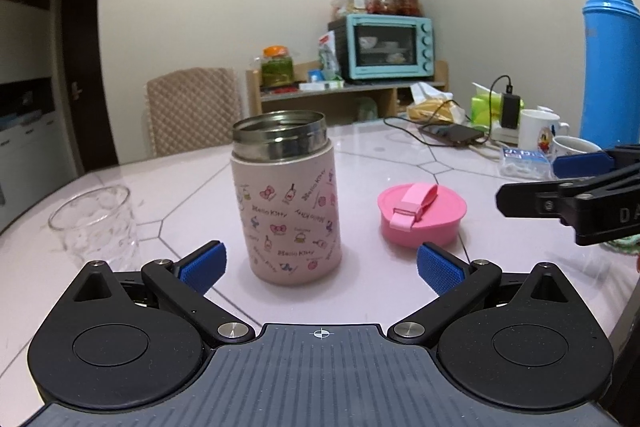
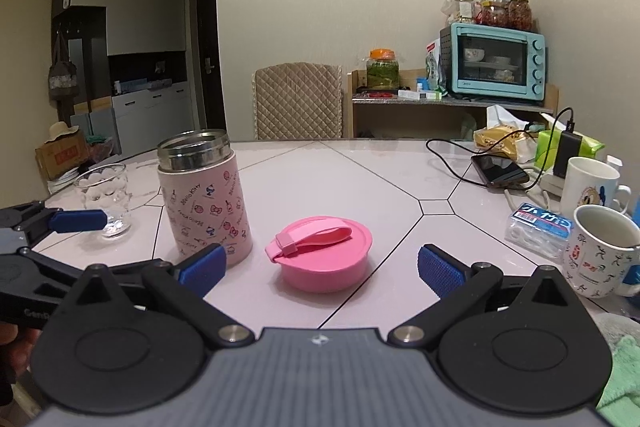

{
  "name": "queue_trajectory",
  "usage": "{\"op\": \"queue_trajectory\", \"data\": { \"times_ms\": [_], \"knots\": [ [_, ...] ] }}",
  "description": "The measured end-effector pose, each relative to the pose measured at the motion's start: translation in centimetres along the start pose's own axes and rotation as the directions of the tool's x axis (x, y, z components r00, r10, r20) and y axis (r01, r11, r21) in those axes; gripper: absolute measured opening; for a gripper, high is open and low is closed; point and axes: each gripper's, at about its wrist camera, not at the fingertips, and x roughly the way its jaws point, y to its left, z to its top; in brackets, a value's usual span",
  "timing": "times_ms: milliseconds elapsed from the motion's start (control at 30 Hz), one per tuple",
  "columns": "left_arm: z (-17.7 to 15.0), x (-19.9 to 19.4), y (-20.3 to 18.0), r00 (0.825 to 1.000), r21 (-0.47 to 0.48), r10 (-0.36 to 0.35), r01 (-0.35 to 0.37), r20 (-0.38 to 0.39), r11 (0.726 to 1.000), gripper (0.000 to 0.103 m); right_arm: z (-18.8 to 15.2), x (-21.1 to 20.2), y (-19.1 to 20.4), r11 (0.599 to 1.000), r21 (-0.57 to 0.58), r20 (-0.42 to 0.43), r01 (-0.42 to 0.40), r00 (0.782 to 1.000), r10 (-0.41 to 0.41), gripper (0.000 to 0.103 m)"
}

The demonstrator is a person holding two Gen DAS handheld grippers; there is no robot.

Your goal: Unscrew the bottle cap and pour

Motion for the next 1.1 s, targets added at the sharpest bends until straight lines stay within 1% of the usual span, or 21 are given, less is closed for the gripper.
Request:
{"op": "queue_trajectory", "data": {
  "times_ms": [133, 233, 433, 1100],
  "knots": [
    [-0.2, -0.7, -0.2, 1.000, -0.015, 0.007, -0.007, -0.002, 1.000, 0.103, -0.2, -1.1, 0.1, 1.000, 0.002, 0.016, 0.001, 1.000, -0.001, 0.103],
    [-0.4, -1.2, -0.4, 1.000, -0.016, 0.025, -0.025, 0.000, 1.000, 0.103, -0.3, -1.9, 0.3, 1.000, 0.004, 0.024, 0.003, 1.000, -0.003, 0.103],
    [-0.7, -2.1, -0.6, 0.999, -0.032, 0.045, -0.045, 0.000, 0.998, 0.103, -0.9, -3.2, 0.4, 1.000, 0.015, 0.026, -0.001, 1.000, 0.001, 0.103],
    [-1.2, -6.5, -2.1, 0.997, -0.020, 0.069, -0.069, 0.027, 0.997, 0.103, -1.6, -7.5, 1.7, 1.000, -0.005, 0.060, 0.007, 0.998, -0.007, 0.103]
  ]
}}
